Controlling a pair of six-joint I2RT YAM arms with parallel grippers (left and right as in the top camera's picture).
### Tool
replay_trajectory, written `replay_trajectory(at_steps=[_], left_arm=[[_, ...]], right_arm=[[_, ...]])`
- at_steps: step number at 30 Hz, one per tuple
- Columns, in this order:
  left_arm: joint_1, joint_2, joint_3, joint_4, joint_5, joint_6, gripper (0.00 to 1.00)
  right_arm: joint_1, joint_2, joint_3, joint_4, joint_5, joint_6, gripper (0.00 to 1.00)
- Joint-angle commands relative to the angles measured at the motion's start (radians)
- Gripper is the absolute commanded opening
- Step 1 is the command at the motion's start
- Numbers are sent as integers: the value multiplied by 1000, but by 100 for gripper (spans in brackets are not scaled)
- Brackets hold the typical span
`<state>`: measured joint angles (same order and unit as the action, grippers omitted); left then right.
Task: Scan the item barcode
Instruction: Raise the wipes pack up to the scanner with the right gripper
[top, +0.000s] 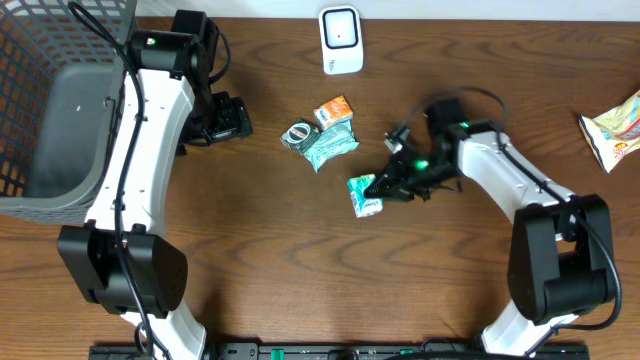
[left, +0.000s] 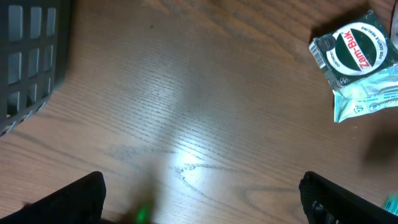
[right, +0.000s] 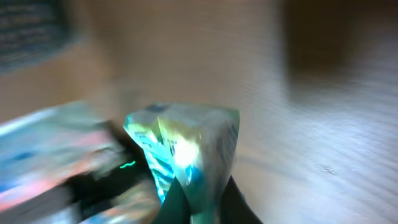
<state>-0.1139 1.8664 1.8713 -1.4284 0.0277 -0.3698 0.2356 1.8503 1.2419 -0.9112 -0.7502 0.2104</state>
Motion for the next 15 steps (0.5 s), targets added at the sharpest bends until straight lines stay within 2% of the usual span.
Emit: replay_trajectory(at_steps=[1, 3, 5, 9, 15], left_arm=[[0, -17, -2, -3, 2, -6, 98], [0, -17, -2, -3, 2, -6, 98], [0, -17, -2, -3, 2, -6, 98], [0, -17, -2, -3, 2, -6, 98], [0, -17, -2, -3, 2, -6, 98]], right_arm=[[72, -32, 245, -99, 654, 32, 1], [109, -32, 344, -124, 829, 23, 1], [137, -29, 433, -117, 910, 2, 1], [151, 30, 619, -100, 871, -48, 1], [144, 281, 1035, -187, 865, -140, 1]])
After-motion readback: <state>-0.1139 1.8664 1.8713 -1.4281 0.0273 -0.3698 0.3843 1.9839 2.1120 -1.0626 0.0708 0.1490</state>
